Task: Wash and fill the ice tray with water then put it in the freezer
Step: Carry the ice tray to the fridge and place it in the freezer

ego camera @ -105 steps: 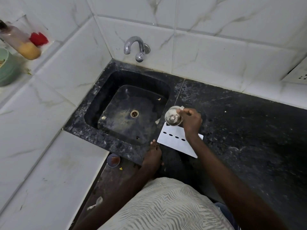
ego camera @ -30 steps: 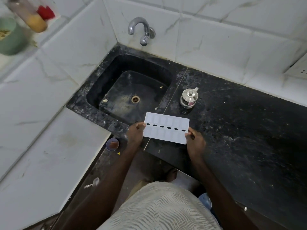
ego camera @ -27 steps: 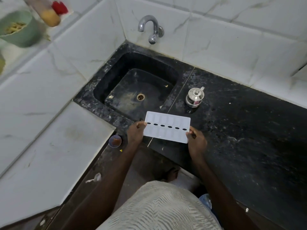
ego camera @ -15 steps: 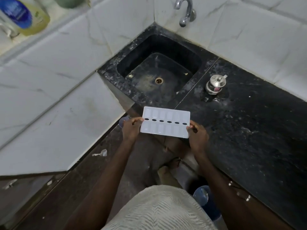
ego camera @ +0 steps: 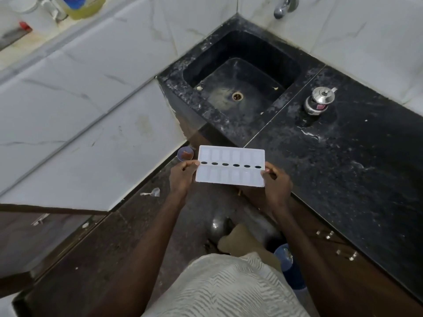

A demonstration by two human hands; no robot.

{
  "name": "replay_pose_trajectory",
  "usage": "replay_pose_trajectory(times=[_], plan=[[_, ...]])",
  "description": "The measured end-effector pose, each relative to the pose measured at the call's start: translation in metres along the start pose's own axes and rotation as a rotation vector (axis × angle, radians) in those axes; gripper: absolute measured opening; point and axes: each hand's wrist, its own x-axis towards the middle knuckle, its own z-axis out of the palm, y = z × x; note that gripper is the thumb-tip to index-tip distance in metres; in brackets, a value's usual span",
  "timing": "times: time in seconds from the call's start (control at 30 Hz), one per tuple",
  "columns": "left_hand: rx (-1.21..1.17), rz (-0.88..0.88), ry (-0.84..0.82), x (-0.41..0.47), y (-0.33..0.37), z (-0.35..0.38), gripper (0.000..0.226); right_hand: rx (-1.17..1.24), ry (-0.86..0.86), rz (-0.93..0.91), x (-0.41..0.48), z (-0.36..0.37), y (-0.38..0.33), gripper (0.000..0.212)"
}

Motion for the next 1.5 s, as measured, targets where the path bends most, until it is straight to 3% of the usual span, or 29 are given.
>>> replay_pose_trajectory(times=[0.4, 0.87, 1.33, 1.5], plan=[[-0.267, -0.011, 0.159, -0.016, 0.004, -0.042, 0.020, -0.024, -0.176, -0.134, 0.012, 0.043, -0.042, 0.030], [-0.567, -0.100, 0.534, -0.066, -0.041, -0.061, 0.031, -0.239, -0.671, -0.371, 0.049, 0.142, -0.082, 0.023], [-0.795, -0.258, 0.785, -0.149, -0.138, -0.069, 0.052, -0.510, -1.146, -0.564, -0.020, 0.228, -0.084, 0.019], [-0.891, -0.328, 0.964, -0.183, -0.176, -0.080, 0.055, -0.575, -1.330, -0.644, -0.081, 0.265, -0.077, 0.019]])
